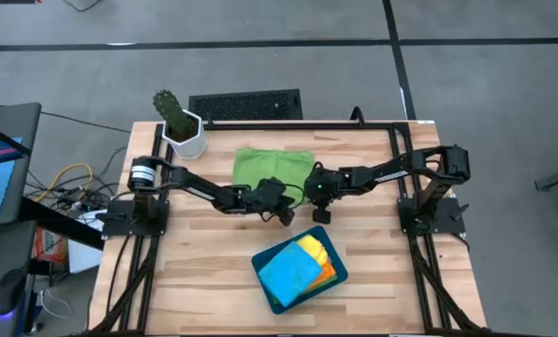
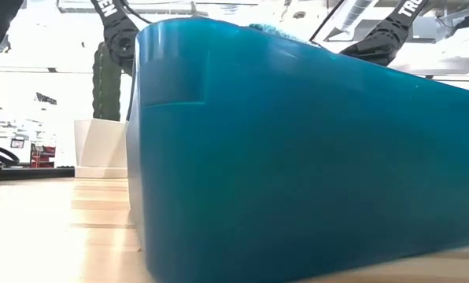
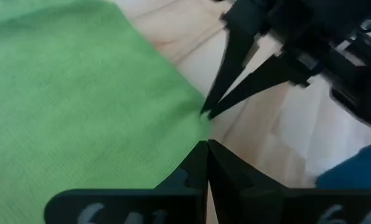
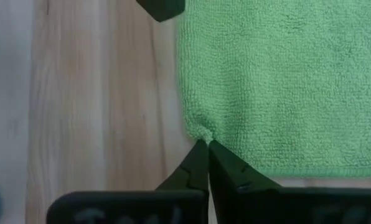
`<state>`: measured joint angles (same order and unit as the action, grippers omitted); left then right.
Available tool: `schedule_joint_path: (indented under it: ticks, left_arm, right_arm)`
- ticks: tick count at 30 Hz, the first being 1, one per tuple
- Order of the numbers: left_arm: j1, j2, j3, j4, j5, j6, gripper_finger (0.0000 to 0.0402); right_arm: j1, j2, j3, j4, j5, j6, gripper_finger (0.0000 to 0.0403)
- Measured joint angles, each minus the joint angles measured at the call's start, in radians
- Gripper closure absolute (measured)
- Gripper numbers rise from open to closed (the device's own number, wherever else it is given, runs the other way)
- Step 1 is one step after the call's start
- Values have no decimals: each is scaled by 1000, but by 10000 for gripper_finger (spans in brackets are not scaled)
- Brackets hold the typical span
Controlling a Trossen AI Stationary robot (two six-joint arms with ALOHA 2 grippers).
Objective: Fold microfiber towels
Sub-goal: Fold the green microfiber towel
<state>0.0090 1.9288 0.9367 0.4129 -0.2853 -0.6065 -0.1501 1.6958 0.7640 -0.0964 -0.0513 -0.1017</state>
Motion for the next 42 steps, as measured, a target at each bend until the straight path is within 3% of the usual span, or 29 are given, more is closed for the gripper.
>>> schedule_joint_path:
  ticks: [5, 17, 27, 34, 42]
  left_arm:
    - [-17, 49, 40, -27, -56, 1, 401]
    - [-15, 114, 51, -56, -42, -110, 401]
    - [-31, 113, 52, -81, -25, -114, 401]
    - [-48, 113, 51, -77, 0, -114, 401]
    - [-50, 92, 50, -109, 41, -88, 401]
  right_arm:
    - [0, 0, 0, 6, -1, 0, 385]
    - [0, -1, 7, -30, -29, -14, 385]
    - [-3, -2, 144, -115, -29, -199, 385]
    - [-3, 30, 192, -61, -33, -281, 381]
    - [0, 126, 215, 54, -107, -306, 383]
